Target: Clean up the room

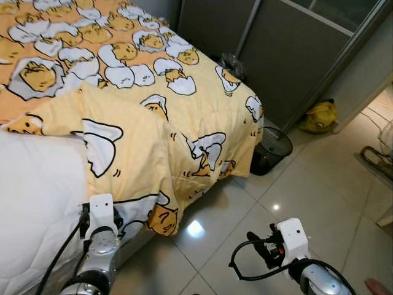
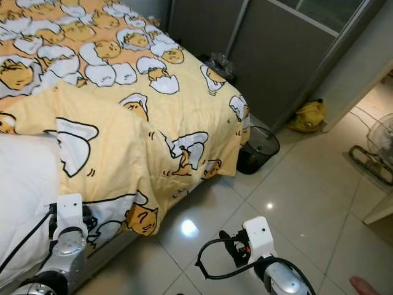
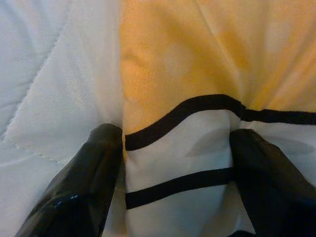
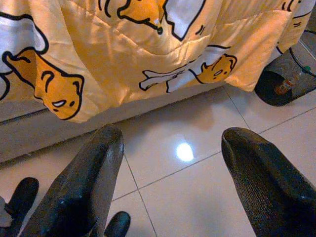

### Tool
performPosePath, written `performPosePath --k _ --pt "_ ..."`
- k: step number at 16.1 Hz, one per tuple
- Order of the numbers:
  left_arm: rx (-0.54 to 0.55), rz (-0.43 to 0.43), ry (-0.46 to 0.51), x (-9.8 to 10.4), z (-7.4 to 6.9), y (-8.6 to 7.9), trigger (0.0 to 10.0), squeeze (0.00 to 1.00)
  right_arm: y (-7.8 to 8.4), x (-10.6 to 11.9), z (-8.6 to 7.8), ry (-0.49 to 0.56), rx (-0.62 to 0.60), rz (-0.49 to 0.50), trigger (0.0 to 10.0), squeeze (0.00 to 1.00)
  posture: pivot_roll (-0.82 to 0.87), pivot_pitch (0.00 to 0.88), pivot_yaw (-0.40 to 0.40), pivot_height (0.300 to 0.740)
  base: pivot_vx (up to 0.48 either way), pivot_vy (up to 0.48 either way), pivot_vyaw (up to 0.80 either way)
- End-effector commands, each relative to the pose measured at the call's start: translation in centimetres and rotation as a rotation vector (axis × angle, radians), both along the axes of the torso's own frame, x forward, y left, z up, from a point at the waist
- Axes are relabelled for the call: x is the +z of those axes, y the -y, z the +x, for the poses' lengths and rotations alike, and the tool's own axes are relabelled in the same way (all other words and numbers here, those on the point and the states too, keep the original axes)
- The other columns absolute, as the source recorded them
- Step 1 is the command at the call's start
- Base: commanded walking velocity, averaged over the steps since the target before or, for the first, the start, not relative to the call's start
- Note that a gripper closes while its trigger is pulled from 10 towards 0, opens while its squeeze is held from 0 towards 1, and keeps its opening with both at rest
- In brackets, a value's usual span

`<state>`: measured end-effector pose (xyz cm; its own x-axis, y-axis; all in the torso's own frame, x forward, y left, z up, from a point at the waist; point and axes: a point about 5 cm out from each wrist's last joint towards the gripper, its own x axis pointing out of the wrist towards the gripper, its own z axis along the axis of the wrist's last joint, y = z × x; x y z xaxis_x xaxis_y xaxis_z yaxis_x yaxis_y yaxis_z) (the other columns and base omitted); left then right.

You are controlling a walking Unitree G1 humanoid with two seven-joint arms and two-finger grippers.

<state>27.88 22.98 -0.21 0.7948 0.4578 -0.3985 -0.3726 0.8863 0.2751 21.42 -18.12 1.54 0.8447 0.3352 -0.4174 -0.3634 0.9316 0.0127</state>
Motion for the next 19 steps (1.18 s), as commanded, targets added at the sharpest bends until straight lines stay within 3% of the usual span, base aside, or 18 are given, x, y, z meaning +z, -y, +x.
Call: performPosePath --k 1,5,11,12,15,19 --pt "-0.043 -0.047 -0.106 -1.7 -1.2 0.7 0.0 0.00 0.6 -0.2 0.1 -0.004 -0.019 -0.019 10.0 0.00 0.03 0.108 -0.204 0.740 0.000 0.000 0.00" --pt "-0.117 -0.066 -0.165 -2.3 -1.5 1.4 0.0 0.00 -0.2 -0.2 1.6 0.013 -0.024 0.001 10.0 0.00 0.05 0.076 -0.183 0.740 0.000 0.000 0.00" --pt "-0.285 -0.038 -0.157 -1.7 -0.3 3.1 0.0 0.00 -0.8 -0.4 2.7 0.032 -0.053 0.022 10.0 0.00 0.06 0.082 -0.138 0.740 0.000 0.000 0.00" --pt "-0.320 -0.031 -0.171 -1.8 -0.4 3.3 0.0 0.00 -1.6 -0.2 2.4 0.029 -0.018 0.106 10.0 0.00 0.06 0.088 -0.124 0.740 0.000 0.000 0.00" --pt "-0.347 -0.025 -0.182 -1.9 -0.4 3.4 0.0 0.00 -4.3 0.2 1.6 -0.016 0.225 0.170 10.0 0.00 0.06 0.096 -0.115 0.740 0.000 0.000 0.00" --pt "-0.381 -0.046 -0.174 -1.6 0.1 4.0 0.0 0.00 -4.9 0.0 1.7 -0.062 0.302 0.193 10.0 0.00 0.07 0.102 -0.113 0.740 0.000 0.000 0.00"
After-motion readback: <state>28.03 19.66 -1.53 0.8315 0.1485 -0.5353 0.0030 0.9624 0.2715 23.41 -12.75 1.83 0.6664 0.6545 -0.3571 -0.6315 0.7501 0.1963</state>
